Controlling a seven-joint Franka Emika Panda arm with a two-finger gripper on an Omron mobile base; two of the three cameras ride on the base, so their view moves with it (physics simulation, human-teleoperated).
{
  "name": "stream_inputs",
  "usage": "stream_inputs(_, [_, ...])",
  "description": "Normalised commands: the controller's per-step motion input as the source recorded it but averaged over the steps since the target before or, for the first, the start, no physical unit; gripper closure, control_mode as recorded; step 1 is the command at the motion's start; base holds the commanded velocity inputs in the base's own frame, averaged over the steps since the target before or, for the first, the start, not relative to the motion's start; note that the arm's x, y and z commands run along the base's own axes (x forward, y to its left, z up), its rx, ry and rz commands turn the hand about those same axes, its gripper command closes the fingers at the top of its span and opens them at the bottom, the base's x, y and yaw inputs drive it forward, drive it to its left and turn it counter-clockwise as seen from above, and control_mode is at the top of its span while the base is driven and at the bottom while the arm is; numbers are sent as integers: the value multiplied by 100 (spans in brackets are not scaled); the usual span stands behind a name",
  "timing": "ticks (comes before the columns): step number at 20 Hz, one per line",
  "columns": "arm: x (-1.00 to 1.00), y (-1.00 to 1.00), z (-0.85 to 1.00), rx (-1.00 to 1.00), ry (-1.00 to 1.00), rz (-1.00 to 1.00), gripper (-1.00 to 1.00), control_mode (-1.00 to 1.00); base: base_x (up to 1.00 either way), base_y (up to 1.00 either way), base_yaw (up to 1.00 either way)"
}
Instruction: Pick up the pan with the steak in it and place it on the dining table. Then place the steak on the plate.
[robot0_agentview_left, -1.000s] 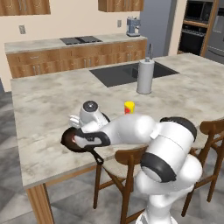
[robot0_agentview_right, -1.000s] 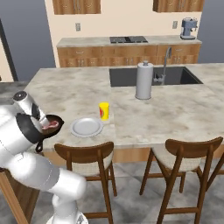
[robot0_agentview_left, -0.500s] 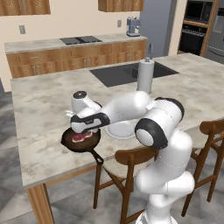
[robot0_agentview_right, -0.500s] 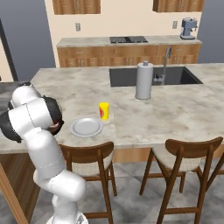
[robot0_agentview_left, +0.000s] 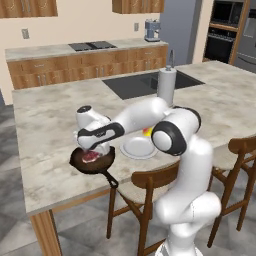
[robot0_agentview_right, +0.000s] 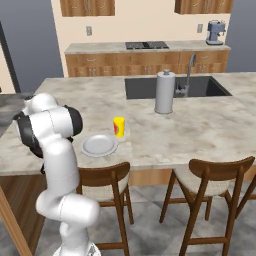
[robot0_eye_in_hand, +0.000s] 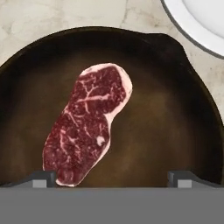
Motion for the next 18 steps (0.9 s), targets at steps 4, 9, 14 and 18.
stream_inputs(4, [20, 0, -26, 0, 3, -2, -100, -100, 0, 0, 0])
stream_inputs(9, [19, -28, -33, 0, -3, 0, -100, -100, 0, 0, 0])
stream_inputs(14, [14, -4, -14, 0, 0, 0, -100, -100, 0, 0, 0])
stream_inputs(18, [9, 0, -22, 0, 0, -1, -100, -100, 0, 0, 0])
